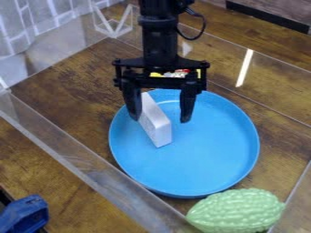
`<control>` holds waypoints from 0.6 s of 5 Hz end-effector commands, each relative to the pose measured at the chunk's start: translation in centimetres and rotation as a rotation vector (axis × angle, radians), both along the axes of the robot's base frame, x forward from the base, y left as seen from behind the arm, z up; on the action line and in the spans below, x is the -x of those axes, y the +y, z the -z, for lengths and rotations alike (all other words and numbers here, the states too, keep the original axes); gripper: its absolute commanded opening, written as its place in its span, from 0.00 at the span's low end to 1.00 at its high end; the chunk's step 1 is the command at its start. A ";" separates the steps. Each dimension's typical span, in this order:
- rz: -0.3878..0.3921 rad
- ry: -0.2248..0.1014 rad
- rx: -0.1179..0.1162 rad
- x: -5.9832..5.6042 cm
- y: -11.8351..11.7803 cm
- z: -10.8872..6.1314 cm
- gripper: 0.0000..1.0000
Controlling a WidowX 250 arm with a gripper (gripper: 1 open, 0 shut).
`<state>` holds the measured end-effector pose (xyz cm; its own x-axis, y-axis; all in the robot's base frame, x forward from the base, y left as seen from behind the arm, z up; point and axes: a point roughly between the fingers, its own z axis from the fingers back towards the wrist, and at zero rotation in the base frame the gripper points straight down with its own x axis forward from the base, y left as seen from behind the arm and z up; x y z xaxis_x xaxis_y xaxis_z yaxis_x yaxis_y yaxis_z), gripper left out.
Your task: Remove the white object from inside the blue tray and put it on the table
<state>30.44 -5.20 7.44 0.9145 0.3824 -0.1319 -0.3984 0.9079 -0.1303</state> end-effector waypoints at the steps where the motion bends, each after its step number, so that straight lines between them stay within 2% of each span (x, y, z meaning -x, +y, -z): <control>1: -0.022 -0.046 0.011 -0.6 -0.1 -0.5 1.00; 3: -0.011 -0.072 0.010 -1.1 0.9 -0.6 1.00</control>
